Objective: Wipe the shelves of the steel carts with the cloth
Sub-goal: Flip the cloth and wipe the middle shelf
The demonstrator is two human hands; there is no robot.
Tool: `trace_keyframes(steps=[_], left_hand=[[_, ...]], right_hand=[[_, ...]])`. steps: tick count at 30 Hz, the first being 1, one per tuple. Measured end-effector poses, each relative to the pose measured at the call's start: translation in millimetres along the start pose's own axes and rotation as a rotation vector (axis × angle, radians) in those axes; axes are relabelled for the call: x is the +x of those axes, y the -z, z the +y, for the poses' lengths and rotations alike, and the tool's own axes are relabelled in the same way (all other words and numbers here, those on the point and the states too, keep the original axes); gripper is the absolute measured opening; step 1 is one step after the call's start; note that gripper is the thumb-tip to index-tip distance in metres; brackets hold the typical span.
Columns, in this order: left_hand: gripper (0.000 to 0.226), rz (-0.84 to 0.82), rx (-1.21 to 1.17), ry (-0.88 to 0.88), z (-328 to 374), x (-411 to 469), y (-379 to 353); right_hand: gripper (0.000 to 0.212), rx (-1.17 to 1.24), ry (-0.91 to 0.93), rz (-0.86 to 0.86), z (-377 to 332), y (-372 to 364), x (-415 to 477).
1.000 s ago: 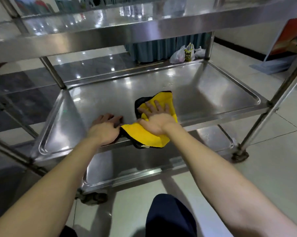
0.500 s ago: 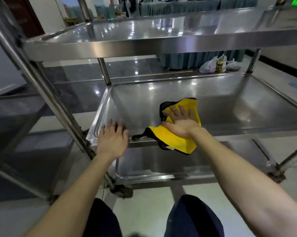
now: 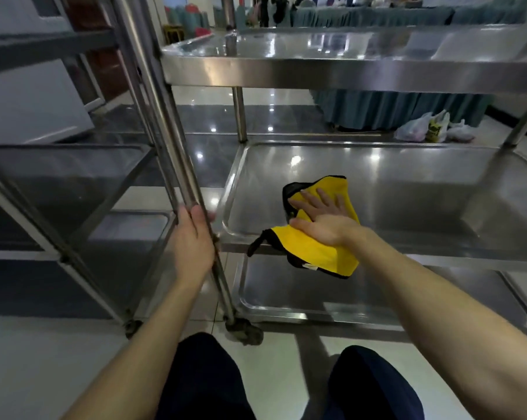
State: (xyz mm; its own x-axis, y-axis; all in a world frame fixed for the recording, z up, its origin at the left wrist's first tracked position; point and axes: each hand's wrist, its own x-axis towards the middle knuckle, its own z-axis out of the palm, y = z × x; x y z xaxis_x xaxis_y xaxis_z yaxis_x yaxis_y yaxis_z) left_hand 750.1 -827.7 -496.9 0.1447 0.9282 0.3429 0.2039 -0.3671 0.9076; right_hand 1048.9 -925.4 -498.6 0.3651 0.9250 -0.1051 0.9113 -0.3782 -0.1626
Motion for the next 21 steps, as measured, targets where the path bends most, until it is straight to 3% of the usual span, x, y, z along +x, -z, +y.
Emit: trace_keyframes(steps=[8, 15, 21], left_hand=[[0.034, 0.036, 0.058, -0.075, -18, 11, -6], [0.038, 0.015, 0.053, -0.095, -22, 15, -2], [0.028, -0.024, 0.137, -0.055, -11, 15, 5]], right_hand=[[0.097, -0.020, 0.117, 0.028, -111, -16, 80], [0.116, 0.032, 0.209, -0.027, -131, -18, 28], [0.086, -0.152, 0.381, 0.159, -115, -24, -28]])
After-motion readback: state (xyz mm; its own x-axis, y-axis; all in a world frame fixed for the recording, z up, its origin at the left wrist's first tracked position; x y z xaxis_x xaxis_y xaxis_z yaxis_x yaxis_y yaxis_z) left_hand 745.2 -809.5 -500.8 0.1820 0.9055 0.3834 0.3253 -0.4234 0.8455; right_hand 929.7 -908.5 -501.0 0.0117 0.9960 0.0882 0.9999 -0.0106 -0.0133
